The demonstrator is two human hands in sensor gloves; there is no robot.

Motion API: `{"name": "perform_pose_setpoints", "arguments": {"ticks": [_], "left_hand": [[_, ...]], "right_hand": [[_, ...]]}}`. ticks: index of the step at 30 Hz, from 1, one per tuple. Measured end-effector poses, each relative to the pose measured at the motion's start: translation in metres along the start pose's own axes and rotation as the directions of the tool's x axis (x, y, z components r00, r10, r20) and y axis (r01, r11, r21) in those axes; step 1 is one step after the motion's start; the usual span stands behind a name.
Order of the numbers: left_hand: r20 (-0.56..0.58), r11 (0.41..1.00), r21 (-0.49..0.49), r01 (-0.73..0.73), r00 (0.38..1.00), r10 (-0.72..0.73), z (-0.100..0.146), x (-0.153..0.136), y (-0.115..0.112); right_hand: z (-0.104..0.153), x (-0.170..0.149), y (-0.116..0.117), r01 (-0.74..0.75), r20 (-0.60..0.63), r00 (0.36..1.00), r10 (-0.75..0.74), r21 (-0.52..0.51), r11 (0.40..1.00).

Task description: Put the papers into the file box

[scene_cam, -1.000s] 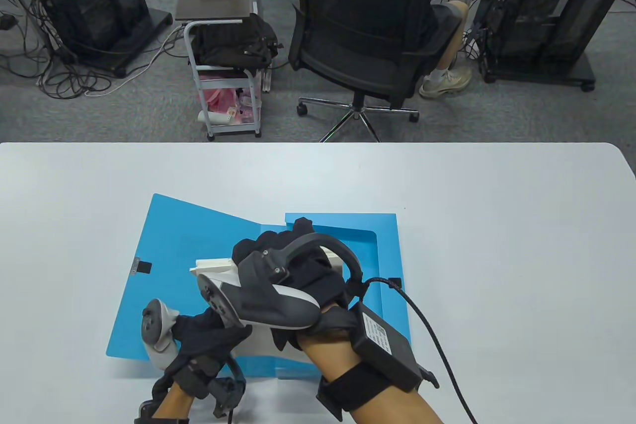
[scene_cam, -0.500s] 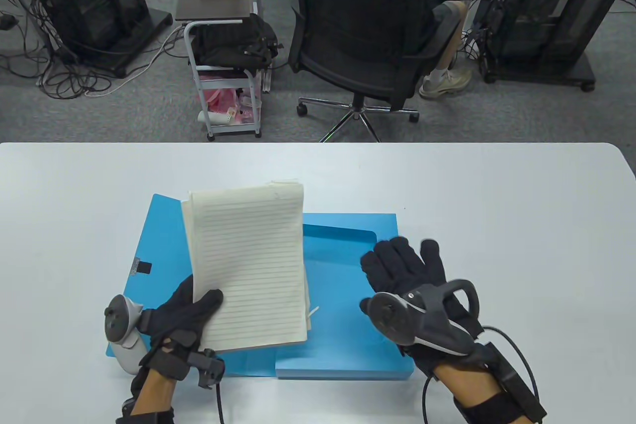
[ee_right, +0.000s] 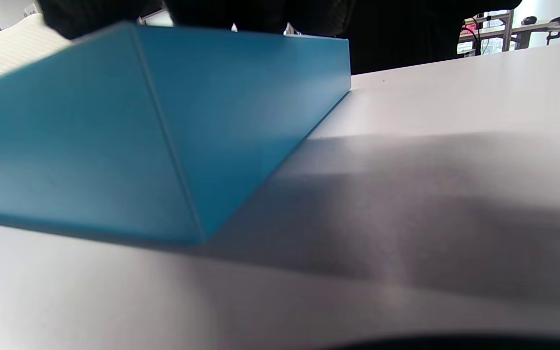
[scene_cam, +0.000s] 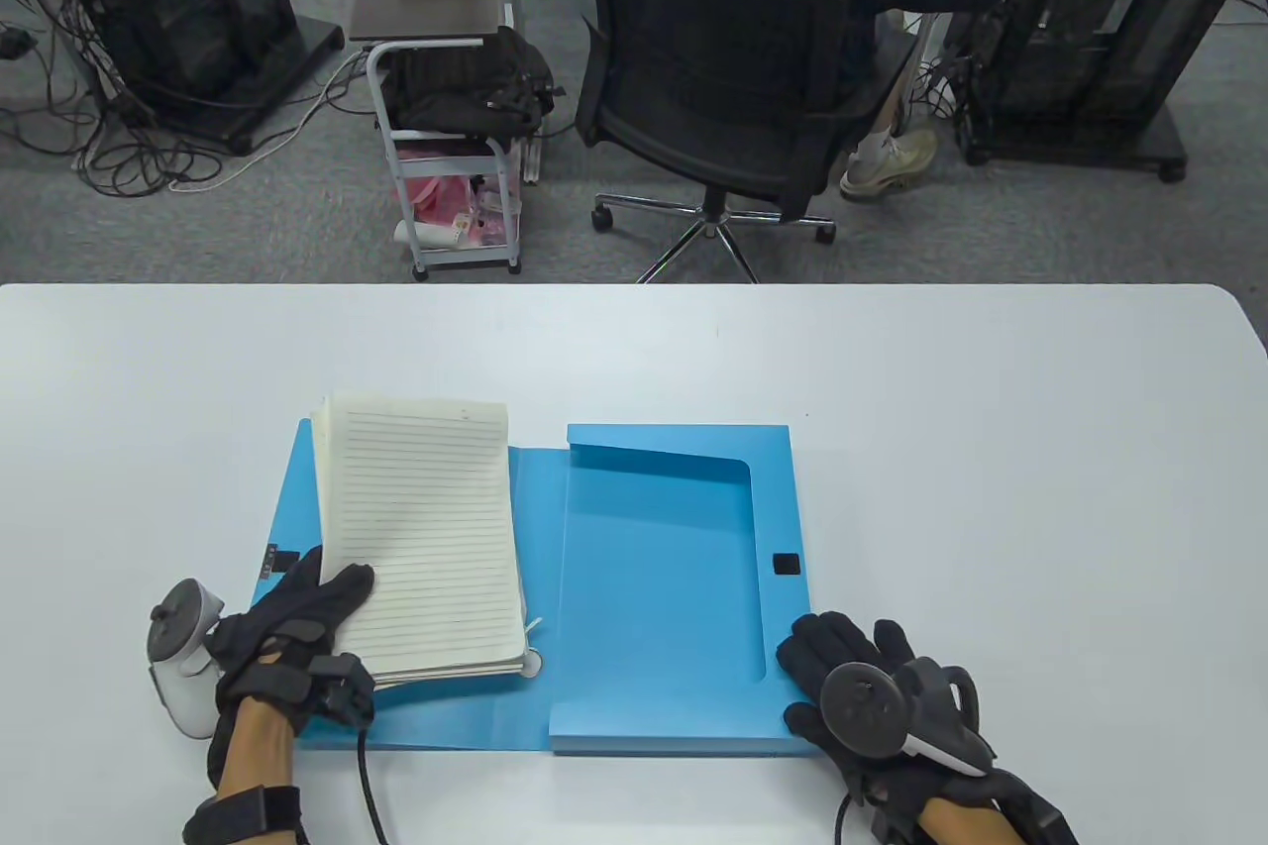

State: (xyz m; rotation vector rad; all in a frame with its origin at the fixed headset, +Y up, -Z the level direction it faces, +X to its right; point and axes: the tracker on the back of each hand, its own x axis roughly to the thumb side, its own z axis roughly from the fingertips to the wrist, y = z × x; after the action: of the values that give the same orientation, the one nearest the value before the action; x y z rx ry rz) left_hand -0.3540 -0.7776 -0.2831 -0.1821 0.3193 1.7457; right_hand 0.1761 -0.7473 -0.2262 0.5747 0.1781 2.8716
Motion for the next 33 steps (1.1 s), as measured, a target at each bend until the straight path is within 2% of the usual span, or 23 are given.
{"name": "perform_pose_setpoints", "arguments": {"ticks": [7,13,16,17,19,21,23,25,26,29,33], "left_hand": [[-0.1,0.999,-0.045,-0.011,0.995,0.007,-0.009,-0.019,-0.008],[-0.18,0.994,-0.057,0.094,0.978,-0.103,-0.014,-0.029,-0.017],[-0.171,0.992,-0.041,0.117,0.978,-0.122,-0.013,-0.03,-0.02],[-0.161,0.984,-0.024,0.176,0.971,-0.178,-0.011,-0.027,-0.022],[-0.155,0.95,0.022,0.311,0.94,-0.304,-0.007,-0.019,-0.027],[-0.158,0.865,0.142,0.482,0.874,-0.461,0.002,-0.007,-0.034],[-0.169,0.701,0.224,0.677,0.736,-0.656,0.008,0.005,-0.042],[-0.203,0.604,0.259,0.754,0.654,-0.729,0.009,0.008,-0.046],[-0.217,0.58,0.265,0.771,0.633,-0.743,0.009,0.008,-0.046],[-0.25,0.564,0.259,0.784,0.619,-0.745,0.006,0.009,-0.051],[-0.277,0.476,0.232,0.848,0.527,-0.804,0.002,0.013,-0.071]], "right_hand": [[0.002,-0.003,0.003,0.05,-0.009,0.999,-0.05,-0.016,0.999],[0.002,-0.003,0.003,0.055,-0.01,0.998,-0.055,-0.011,0.998],[0.002,-0.003,0.003,0.054,-0.011,0.998,-0.054,-0.011,0.998],[0.002,-0.003,0.003,0.053,-0.011,0.999,-0.053,-0.011,0.999],[0.002,-0.002,0.003,0.054,-0.011,0.998,-0.054,-0.011,0.999],[0.002,-0.003,0.003,0.051,-0.009,0.999,-0.051,-0.013,0.999],[0.001,-0.002,0.004,0.061,-0.007,0.998,-0.061,-0.013,0.998],[0.001,-0.002,0.003,0.068,-0.007,0.998,-0.068,-0.006,0.998],[0.001,-0.002,0.003,0.067,-0.008,0.998,-0.067,-0.007,0.998],[0.001,-0.002,0.004,0.064,-0.006,0.998,-0.064,-0.012,0.998],[0.001,-0.002,0.003,0.063,-0.001,0.998,-0.063,-0.011,0.998]]}}
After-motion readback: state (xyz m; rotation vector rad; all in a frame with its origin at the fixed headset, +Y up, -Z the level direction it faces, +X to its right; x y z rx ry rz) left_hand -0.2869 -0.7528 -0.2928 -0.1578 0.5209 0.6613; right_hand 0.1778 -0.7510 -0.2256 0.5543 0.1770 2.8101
